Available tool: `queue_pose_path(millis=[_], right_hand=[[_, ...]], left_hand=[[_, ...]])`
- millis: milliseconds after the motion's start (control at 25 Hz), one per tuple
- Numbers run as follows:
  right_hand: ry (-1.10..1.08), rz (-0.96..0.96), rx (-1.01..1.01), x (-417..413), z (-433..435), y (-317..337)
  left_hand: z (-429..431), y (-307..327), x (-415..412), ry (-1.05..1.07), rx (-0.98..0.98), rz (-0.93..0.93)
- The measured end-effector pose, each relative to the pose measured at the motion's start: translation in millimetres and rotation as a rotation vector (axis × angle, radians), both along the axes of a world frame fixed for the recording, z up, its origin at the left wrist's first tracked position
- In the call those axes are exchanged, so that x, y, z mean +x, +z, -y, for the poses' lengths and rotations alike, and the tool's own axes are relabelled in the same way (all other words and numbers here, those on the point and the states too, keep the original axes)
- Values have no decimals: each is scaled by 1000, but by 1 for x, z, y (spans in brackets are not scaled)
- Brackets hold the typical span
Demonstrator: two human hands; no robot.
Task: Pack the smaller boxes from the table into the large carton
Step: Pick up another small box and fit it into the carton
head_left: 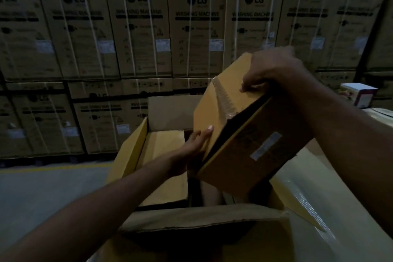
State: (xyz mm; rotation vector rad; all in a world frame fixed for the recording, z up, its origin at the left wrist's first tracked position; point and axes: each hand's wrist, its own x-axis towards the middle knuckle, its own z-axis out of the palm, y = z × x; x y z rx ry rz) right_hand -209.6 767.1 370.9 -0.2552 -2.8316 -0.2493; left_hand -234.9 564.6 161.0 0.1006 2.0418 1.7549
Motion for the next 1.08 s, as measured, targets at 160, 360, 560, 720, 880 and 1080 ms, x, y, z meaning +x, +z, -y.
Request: queue_pose_path(millis=[160, 360, 560, 720, 880, 1080], right_hand=[[-68, 39, 31, 4, 14, -27], [-126, 38, 19, 2, 31, -66], [-161, -6, 46, -1, 50, -75], [-194, -9, -13, -1, 36, -76], [-183, -44, -89, 5, 8, -74], [-197, -117, -88, 5, 2, -80]], left_hand=[[6, -38, -20, -43, 7, 74], [14, -69, -29, -45, 63, 177], [19, -44, -10, -98, -12, 267], [10, -43, -10, -6, 22, 240], [-15, -59, -37, 218, -41, 190], [-8, -27, -17, 428, -3, 106]])
